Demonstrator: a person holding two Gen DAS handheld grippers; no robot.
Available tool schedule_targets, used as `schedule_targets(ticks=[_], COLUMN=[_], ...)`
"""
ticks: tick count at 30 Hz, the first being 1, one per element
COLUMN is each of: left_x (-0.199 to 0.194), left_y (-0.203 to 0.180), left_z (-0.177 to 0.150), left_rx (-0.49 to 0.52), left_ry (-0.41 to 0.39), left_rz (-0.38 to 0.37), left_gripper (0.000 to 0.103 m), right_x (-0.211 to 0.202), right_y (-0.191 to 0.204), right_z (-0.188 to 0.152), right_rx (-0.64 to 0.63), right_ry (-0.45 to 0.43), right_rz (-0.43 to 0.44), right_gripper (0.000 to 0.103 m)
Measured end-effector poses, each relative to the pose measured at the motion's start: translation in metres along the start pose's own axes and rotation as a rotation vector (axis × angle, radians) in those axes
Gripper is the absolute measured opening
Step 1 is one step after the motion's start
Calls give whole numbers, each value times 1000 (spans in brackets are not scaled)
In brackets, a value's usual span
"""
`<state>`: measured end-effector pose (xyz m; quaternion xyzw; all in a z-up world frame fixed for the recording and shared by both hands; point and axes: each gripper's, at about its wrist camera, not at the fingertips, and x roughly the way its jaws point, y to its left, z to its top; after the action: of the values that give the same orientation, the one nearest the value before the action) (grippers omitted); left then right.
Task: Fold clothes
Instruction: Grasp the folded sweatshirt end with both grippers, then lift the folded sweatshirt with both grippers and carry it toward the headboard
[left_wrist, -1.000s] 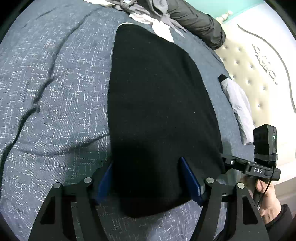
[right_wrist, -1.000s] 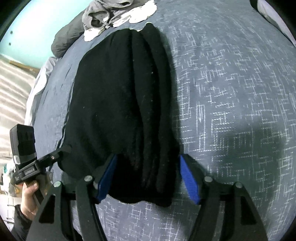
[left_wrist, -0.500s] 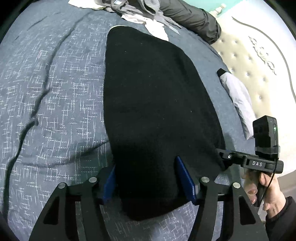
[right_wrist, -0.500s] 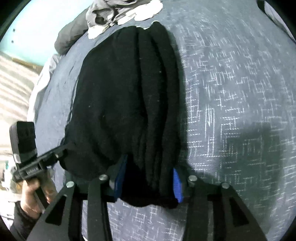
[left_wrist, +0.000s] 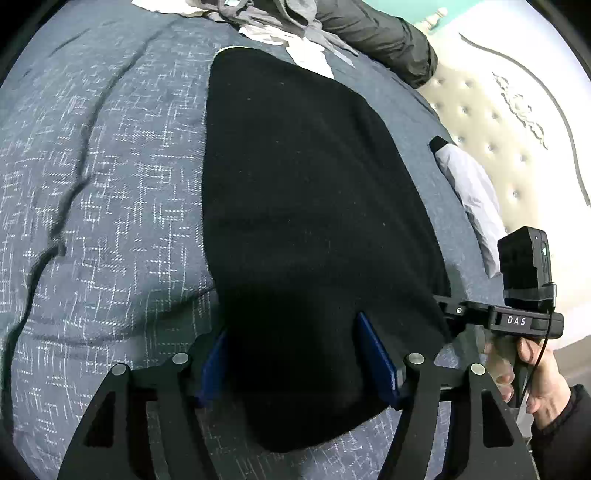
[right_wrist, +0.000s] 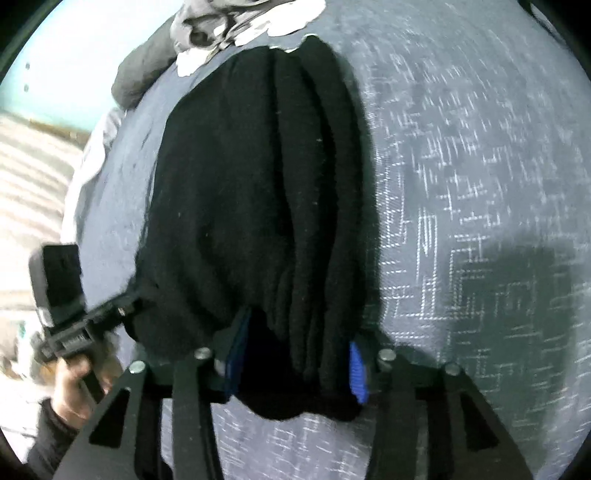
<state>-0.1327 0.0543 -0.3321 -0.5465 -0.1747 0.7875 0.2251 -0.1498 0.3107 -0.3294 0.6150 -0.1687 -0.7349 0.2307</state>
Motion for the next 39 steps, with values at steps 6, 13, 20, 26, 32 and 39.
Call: schedule_targets(ticks=[6,13,20,26,32,39], left_x=[2,-22,-57,-76,-85,-83], left_y=[-8,-32,-48,-86,-130,-186], left_z=[-7,-6,29,41,52,69], left_rx=[22,90,163,208,259,310], left_ry=[-13,-80,-142,-181,-206,-224], left_rz=[15,56,55,32,14,-9], left_gripper=[66,46,42,41,41,41], right_x=[-3,-32,-75,-127,-176,-230], right_y=[10,28,50,46,40,22], right_z=[-6,-5,7,9,7,11], right_rx=[-48,-147,-187,-213,-238,-243], right_ry=[-38,-104,-179,-234,-288,-351], right_rz=[-25,-54,-28,-16,-22,-41], right_gripper=[33,23,23,22,22,22])
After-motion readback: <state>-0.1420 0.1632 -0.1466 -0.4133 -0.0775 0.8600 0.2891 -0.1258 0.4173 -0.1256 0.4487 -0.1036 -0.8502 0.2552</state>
